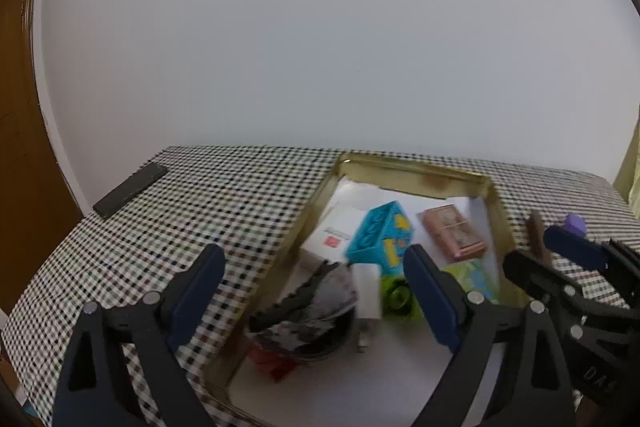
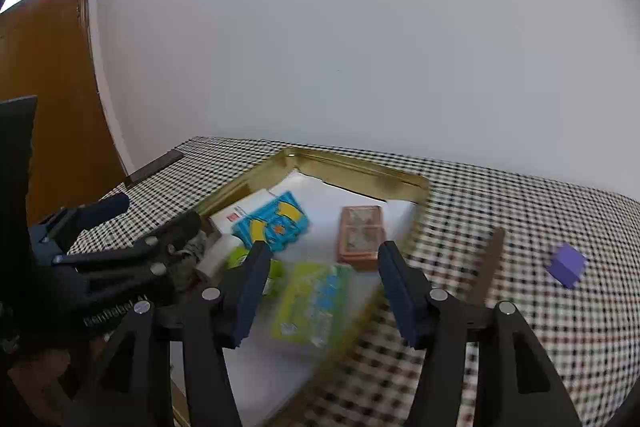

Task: Organize rigid objects
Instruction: 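Lower the pouch and green block into the gold tray and open both tools, then grasp the brown bar with the left tool while the right tool grasps the purple cube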

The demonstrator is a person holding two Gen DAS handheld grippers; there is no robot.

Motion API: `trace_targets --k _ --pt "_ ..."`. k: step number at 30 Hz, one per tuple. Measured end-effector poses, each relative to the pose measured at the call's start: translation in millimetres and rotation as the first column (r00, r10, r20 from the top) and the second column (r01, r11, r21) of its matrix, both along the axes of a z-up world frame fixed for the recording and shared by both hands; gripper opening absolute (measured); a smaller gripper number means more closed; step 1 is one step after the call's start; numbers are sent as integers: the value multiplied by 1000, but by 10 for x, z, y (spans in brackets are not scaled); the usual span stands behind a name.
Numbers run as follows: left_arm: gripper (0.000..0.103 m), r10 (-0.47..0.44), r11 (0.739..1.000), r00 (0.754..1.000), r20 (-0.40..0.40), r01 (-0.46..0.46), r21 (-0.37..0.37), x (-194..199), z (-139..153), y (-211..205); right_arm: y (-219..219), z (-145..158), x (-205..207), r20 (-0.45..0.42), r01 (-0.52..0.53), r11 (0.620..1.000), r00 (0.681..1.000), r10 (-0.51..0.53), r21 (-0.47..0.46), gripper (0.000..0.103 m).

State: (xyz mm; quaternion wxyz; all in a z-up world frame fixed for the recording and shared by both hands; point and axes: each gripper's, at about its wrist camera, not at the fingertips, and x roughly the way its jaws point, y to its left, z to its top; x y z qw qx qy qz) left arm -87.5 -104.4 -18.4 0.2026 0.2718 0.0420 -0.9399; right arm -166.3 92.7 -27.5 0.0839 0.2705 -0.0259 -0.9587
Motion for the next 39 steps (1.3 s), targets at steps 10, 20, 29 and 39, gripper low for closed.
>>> trace_targets --k 10,20,29,39 --pt "92 -171 985 985 -3 171 -5 -217 122 833 810 -59 319 3 178 984 984 -178 -19 62" --pt "92 -305 952 951 51 304 19 -688 126 1619 1562 -217 353 69 332 943 941 -331 -3 63" --pt "92 -371 929 918 143 369 39 -1247 -121 1933 2163 -339 316 145 427 903 896 -419 -33 64" --pt "83 -417 909 882 219 401 118 -1740 -445 1963 2214 -316 293 161 441 897 887 -432 -19 66"
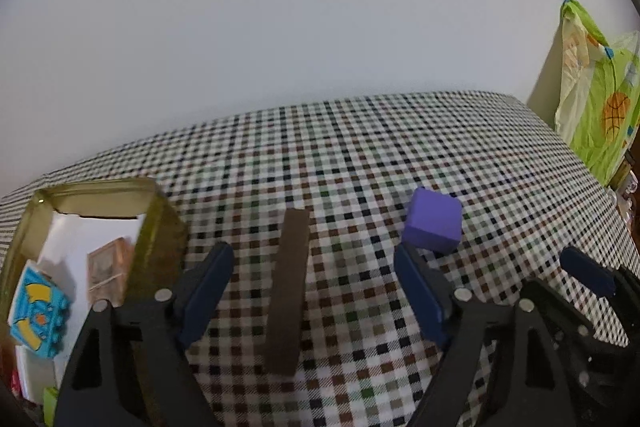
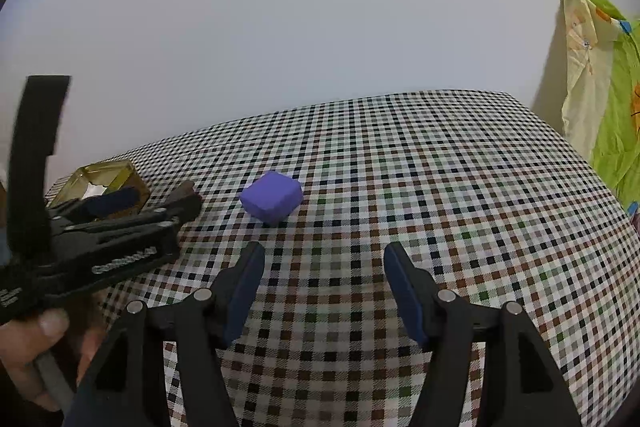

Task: Organize rigid objects
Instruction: 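Grasp the brown bar with the left tool while the right tool grasps the purple cube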

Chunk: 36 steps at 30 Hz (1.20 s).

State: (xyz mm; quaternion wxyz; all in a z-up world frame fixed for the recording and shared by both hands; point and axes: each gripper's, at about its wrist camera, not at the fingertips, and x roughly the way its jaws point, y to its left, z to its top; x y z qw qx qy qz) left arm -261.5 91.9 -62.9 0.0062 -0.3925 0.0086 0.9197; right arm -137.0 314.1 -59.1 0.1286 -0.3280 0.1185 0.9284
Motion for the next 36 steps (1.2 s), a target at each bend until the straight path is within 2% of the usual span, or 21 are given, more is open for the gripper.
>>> trace_targets --k 2,5,6,10,14,16,18,21,36 --pt "83 -2 1000 1000 7 2 4 -26 -35 12 5 -29 -37 5 1 1000 1000 -1 -1 70" --pt "82 24 1000 999 21 -24 6 -87 -92 -38 -21 -27 -21 2 -3 1000 1000 3 -4 70" --pt "78 31 999 999 29 -31 11 -112 -113 -62 -26 -30 -32 5 -3 1000 1000 3 -2 70" --pt "50 33 998 997 72 -36 41 -192 -189 -128 -64 -55 -120 29 -21 1000 999 21 12 70" --pt "50 56 998 995 88 -57 19 -229 -227 -125 -87 -65 -223 43 -23 999 999 22 22 70" --pt "50 59 997 994 89 -63 41 -228 -228 -164 -78 -77 -263 47 -19 1000 999 18 15 70" --pt "50 70 997 994 89 -73 33 -228 -235 -174 -73 -86 -314 54 -17 1000 998 16 13 70" --pt "14 63 997 995 82 -66 31 -193 -230 -193 -93 -74 -400 56 -19 999 998 18 34 70" --pt "14 125 991 989 81 -129 46 -141 -244 -481 -44 -143 -1026 75 5 997 997 1 -81 70"
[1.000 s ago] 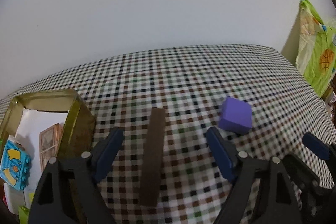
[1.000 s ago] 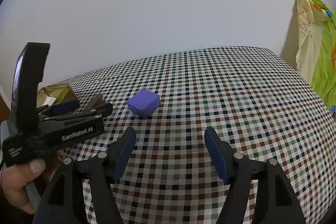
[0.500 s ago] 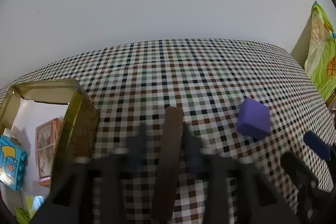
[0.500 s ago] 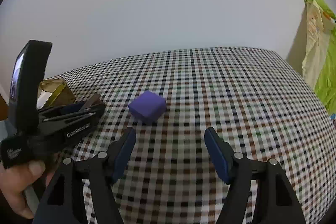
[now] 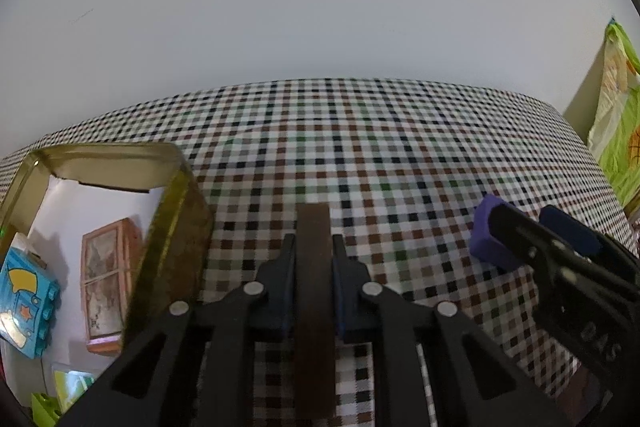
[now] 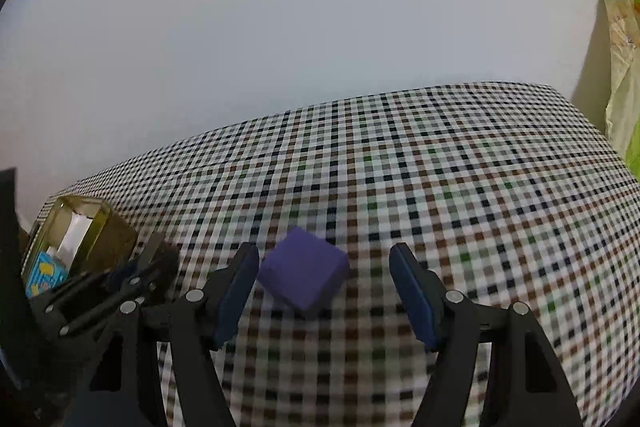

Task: Organize rigid objects
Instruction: 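Grasp the brown bar with the left tool while the right tool grasps the purple cube, then carry the brown bar and purple cube with both tools over the gold tray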

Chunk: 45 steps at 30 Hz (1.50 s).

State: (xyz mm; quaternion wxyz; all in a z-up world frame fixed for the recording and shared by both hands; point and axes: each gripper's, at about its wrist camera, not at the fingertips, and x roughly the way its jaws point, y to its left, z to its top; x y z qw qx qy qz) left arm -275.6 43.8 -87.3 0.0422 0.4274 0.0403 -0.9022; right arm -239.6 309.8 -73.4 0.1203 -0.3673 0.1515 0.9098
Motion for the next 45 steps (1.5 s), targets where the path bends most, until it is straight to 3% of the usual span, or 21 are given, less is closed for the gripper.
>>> trace_targets --k 9,11,13,16,28,45 --pt "14 8 1000 1000 1 -8 -5 22 40 -115 -65 -103 -231 60 -5 1000 998 5 0 69" --pt "14 10 1000 1000 -1 -11 -6 -99 9 25 -130 -104 -281 79 -1 999 997 -2 35 66" --pt "14 10 1000 1000 -2 -10 -6 -95 22 42 -172 -109 -302 92 -2 998 996 -3 63 56" --pt "14 7 1000 1000 -2 -7 -5 -136 -9 72 -226 -117 -294 100 -16 996 995 8 84 56" --pt "14 -16 1000 1000 -7 16 14 -32 18 79 -315 -92 -37 53 -8 998 999 5 58 55" --pt "14 -59 997 996 -67 57 -42 320 114 202 -555 72 377 -60 27 989 998 -19 142 55"
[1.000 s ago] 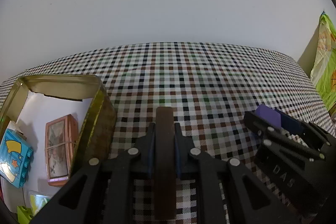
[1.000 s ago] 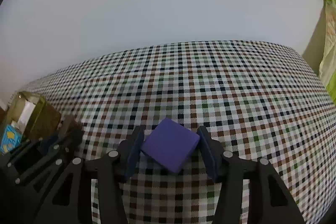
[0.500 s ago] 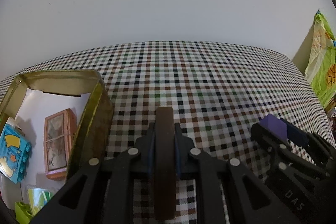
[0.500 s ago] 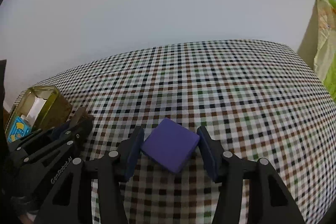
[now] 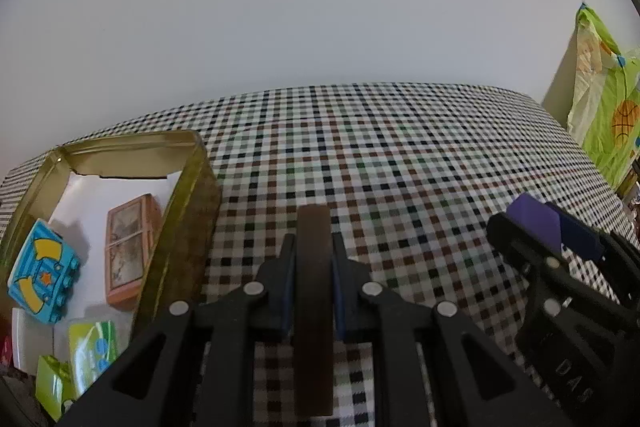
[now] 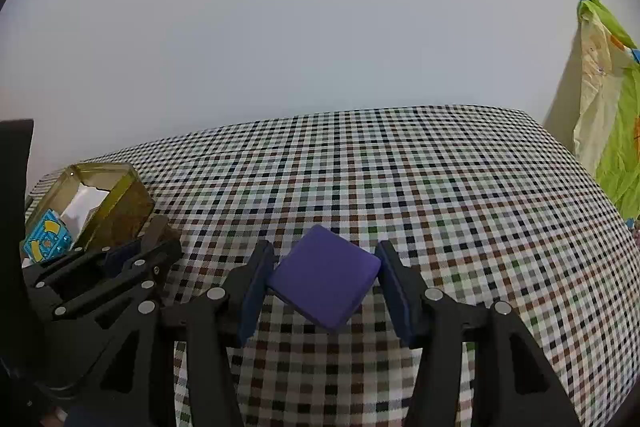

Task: Organize rigid objects
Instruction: 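Carry the brown bar and purple cube with both tools over the gold tray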

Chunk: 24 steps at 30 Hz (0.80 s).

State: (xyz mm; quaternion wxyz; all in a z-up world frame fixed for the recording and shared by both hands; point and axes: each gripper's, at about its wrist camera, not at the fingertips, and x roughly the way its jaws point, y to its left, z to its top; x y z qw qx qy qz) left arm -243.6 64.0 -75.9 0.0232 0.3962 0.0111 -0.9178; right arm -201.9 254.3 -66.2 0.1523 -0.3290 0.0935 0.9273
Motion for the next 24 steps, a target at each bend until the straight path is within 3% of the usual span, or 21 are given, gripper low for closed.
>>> trace_targets --k 10,13,20,24 --pt "14 -16 1000 999 -32 16 -17 200 35 52 -43 97 103 -29 10 999 1000 -9 44 55" --pt "14 -19 1000 999 -44 18 -26 250 49 63 -29 87 185 -31 5 1000 999 -5 18 55" --pt "14 -28 999 996 -83 25 -37 377 110 97 -75 195 392 -114 33 999 993 -29 34 55" --pt "14 -24 999 995 -102 21 -34 437 138 91 -114 203 380 -111 23 999 994 -17 49 55"
